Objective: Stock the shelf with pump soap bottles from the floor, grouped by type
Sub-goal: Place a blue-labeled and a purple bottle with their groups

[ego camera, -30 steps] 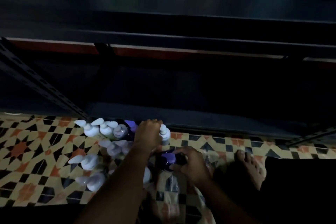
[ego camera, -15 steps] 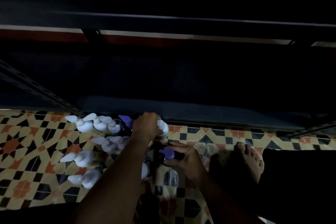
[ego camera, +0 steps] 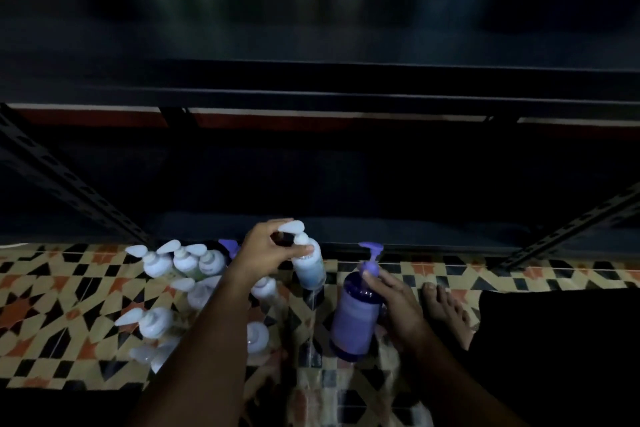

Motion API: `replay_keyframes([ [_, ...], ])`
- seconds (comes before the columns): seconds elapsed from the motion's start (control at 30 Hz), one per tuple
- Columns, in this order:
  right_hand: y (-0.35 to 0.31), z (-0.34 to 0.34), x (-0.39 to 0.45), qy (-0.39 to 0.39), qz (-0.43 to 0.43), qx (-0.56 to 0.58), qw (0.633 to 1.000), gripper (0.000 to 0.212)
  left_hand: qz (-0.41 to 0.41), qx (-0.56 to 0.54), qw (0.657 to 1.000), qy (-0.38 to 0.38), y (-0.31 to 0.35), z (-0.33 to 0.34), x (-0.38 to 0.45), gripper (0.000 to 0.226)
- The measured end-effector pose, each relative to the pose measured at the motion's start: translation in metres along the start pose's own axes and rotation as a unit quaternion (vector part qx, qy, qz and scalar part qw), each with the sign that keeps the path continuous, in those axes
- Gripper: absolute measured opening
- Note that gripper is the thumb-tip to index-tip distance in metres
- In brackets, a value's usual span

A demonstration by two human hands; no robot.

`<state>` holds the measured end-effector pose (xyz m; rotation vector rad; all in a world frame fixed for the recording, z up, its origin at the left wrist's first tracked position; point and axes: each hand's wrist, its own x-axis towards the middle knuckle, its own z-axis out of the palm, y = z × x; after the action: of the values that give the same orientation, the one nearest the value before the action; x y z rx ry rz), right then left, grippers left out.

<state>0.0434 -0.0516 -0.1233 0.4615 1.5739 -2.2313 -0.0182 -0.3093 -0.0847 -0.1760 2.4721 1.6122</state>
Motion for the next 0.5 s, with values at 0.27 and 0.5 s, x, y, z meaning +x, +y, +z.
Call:
replay_keyframes([
  [0.27,-0.062,0.011,-0.024,0.064,0.001,0.035,0.997,0.031,-0.04,-0.132,0.99,-0.012,0.05,0.023,-0.039,0.025],
  [0.5,-0.089,0.02,-0.066,0.013,0.022,-0.054,0.998,0.076,-0.044,-0.109,0.993,0.016,0.074,0.049,-0.075,0.044],
])
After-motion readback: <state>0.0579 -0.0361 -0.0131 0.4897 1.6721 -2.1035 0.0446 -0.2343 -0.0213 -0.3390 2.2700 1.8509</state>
